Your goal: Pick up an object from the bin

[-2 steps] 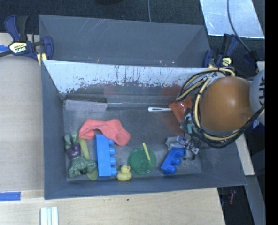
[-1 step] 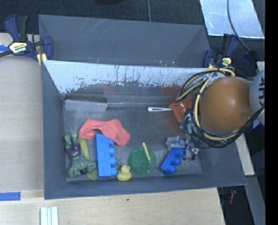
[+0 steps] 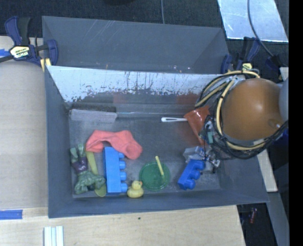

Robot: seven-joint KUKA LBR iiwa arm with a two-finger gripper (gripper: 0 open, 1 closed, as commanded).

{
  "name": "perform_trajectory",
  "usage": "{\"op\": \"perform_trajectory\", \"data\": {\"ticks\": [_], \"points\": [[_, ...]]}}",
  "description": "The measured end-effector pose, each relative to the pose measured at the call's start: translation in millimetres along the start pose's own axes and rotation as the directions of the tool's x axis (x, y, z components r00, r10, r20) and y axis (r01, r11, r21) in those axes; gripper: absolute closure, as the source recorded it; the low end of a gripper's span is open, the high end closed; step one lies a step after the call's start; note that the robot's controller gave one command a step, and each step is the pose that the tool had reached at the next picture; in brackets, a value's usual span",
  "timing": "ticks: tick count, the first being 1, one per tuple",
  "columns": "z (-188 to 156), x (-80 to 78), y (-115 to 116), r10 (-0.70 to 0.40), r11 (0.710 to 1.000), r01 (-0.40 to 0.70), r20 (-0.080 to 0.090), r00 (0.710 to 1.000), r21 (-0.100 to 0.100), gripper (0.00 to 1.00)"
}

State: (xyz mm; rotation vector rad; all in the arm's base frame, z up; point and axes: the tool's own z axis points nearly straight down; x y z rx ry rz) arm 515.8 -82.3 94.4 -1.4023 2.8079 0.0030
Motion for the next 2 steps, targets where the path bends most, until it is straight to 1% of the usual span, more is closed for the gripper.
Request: {"op": "perform_trajectory", "data": {"ticks": [1, 2], "points": [[-29.1, -1.2, -2.4, 0.002, 1.000, -0.002, 0.005, 1.000, 0.008, 1.00], [-70.9, -0.8, -0.2, 0.002, 1.000, -0.002, 0.002, 1.000, 0.000, 1.00]]}}
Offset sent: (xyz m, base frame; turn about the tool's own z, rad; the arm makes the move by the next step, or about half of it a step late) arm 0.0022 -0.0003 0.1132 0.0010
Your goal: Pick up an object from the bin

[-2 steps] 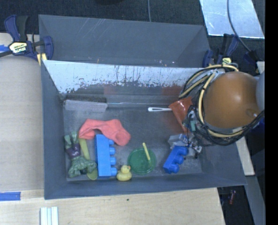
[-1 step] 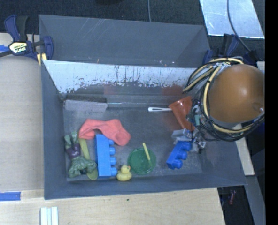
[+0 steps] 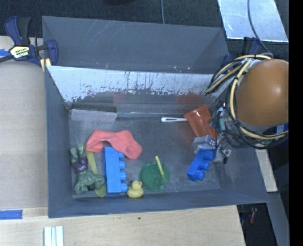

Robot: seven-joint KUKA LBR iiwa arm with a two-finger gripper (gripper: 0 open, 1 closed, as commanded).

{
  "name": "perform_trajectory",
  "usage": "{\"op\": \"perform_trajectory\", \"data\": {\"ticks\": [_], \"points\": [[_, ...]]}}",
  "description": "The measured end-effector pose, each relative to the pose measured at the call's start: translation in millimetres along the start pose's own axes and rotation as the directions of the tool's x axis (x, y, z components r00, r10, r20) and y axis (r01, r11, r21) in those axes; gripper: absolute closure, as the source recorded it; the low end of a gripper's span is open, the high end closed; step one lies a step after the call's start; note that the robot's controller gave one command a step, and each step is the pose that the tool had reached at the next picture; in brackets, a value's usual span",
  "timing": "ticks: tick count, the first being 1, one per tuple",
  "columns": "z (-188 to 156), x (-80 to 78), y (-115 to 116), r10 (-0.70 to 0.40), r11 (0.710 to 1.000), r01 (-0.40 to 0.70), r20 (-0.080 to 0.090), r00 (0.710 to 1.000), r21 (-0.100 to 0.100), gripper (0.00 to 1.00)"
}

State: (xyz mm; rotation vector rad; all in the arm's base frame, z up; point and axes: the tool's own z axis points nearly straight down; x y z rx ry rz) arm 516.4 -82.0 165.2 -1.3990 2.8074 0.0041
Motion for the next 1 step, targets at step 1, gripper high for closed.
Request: {"op": "perform_trajectory", "data": {"ticks": [1], "points": [[-24.4, -1.1, -2.2, 0.001, 1.000, -0.001, 0.005, 1.000, 0.009, 1.00]]}}
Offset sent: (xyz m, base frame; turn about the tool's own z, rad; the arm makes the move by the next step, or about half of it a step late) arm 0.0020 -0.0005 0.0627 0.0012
